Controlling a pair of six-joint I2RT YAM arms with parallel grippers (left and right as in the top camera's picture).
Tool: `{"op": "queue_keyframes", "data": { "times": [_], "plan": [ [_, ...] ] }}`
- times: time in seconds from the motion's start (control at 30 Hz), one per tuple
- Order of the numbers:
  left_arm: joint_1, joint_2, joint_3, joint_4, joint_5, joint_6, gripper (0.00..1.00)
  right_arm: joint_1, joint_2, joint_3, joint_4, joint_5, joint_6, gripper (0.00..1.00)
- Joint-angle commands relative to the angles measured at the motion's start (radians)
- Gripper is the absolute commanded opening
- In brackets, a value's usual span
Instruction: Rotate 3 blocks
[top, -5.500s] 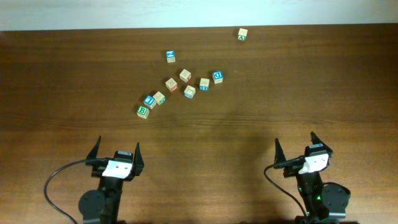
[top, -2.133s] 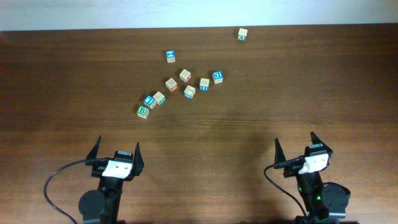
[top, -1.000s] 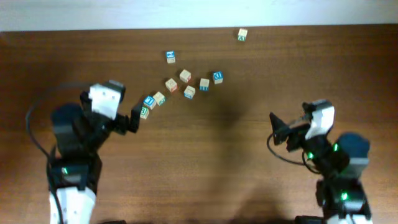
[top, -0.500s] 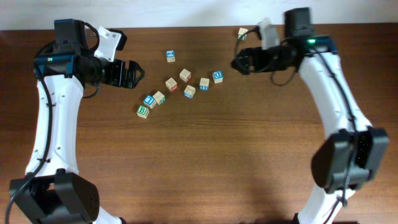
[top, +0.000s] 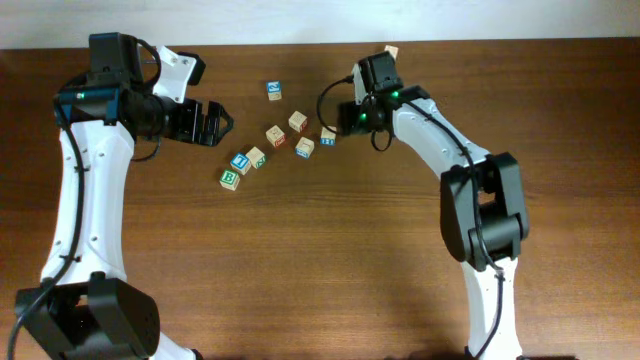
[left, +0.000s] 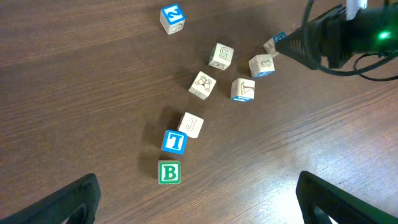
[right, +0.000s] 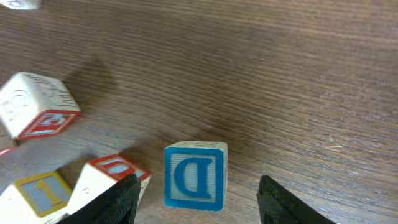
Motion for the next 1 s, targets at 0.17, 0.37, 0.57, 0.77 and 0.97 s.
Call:
{"op": "queue_keyframes", "data": {
  "times": [0.17,0.37,0.57,0.77,0.97],
  "plan": [
    [-0.002,-0.002,0.023,-0.001,0.011,0.015,0.99,0.001,0.041,0.022,0.025,0.013,0.014,0.27],
    [-0.002,-0.002,0.023,-0.001,0.011,0.014,0.99,0.001,-0.030,0.024,-0.319,-0.080,0.015,0.20],
    [-0.002,-0.002,0.023,-0.001,0.011,0.015,0.99,0.019,-0.031,0.024,-0.757,-0.134,0.014,0.21],
    [-0.002,-0.002,0.023,-0.001,0.011,0.015,0.99,0.020,-0.031,0.024,-0.889,-0.122,0.013,0.54],
    [-0.002,-0.002,0.023,-0.001,0.011,0.015,0.99,0.019,-0.032,0.186,-0.938,-0.108,-0.013,0.61]
  ]
}}
